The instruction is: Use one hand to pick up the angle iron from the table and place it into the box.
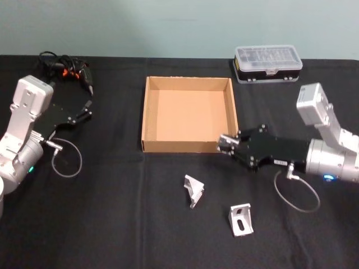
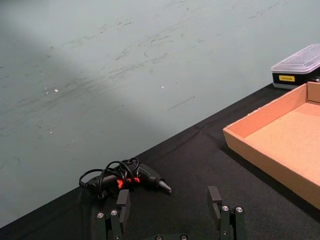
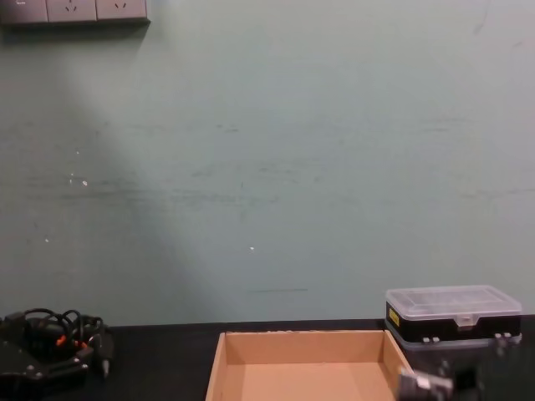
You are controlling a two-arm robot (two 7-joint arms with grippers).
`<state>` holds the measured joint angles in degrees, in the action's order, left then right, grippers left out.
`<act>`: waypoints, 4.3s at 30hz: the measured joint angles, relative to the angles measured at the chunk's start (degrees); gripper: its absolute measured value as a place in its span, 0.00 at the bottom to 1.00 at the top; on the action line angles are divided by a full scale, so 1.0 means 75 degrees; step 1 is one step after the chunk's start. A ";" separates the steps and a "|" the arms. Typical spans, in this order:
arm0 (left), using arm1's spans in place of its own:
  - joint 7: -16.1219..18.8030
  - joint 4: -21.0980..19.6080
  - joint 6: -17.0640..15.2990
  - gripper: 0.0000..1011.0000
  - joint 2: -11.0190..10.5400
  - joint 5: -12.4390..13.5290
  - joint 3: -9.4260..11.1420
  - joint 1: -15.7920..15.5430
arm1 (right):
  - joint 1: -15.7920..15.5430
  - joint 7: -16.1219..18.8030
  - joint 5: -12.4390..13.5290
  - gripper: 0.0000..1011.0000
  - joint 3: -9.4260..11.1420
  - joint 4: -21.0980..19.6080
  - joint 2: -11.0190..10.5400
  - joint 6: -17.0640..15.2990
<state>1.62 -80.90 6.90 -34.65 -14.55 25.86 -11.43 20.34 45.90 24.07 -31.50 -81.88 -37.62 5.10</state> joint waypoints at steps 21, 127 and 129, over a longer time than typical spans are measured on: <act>0.0000 0.0000 0.0000 1.00 0.0000 0.0000 -0.0001 0.0000 | 0.2705 -0.1369 -0.1471 0.13 -0.0819 0.2203 0.2185 -0.2092; 0.0000 0.0000 0.0000 1.00 0.0000 0.0000 0.0000 0.0000 | -0.0171 0.2165 0.0217 0.99 -0.0101 0.0309 -0.1112 0.0613; 0.0000 0.0000 0.0000 1.00 0.0000 0.0000 0.0000 0.0000 | -0.0160 0.2162 0.0178 0.99 -0.0157 0.0290 -0.1112 0.0627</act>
<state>1.62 -80.90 6.91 -34.65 -14.55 25.86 -11.43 19.14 62.12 25.40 -32.67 -79.71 -45.97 9.80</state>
